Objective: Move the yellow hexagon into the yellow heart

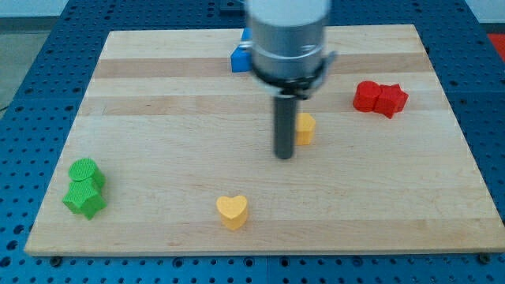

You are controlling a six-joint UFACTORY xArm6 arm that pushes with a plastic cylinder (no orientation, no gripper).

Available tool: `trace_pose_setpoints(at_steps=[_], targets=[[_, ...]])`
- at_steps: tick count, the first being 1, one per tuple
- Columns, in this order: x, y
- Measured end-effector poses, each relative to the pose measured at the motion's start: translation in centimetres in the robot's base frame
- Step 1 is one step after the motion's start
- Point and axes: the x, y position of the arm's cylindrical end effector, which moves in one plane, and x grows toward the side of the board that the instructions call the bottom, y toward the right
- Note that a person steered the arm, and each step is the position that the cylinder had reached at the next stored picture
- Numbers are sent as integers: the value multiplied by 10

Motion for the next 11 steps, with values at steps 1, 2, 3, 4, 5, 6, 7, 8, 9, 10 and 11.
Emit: trace_pose_setpoints(at_steps=[1, 2, 3, 4, 5, 6, 7, 8, 9, 10, 11], targets=[[4, 90], [-31, 69], [-21, -42], [-40, -69], [-107, -67], [-120, -108], [-103, -104], [-59, -64], [-24, -81], [16, -68], [25, -71]])
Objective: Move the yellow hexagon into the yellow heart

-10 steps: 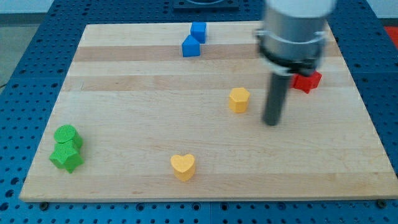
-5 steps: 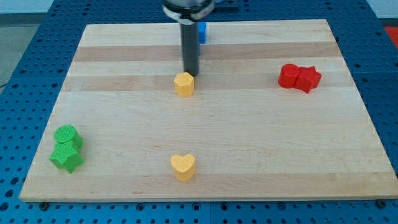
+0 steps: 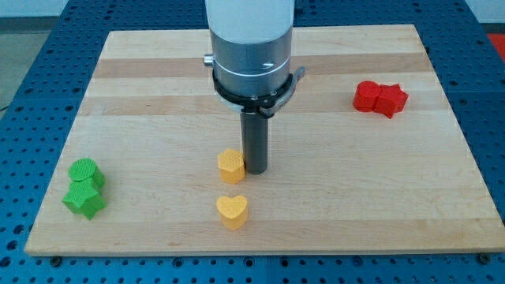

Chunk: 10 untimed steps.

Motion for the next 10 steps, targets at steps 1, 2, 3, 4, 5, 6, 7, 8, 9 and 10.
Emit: trace_pose_setpoints(at_steps=[1, 2, 3, 4, 5, 6, 7, 8, 9, 10], targets=[[-43, -17], [-14, -54], [9, -30], [10, -60], [-20, -32], [-55, -26], [-45, 23], [-7, 20], [20, 17], [28, -13]])
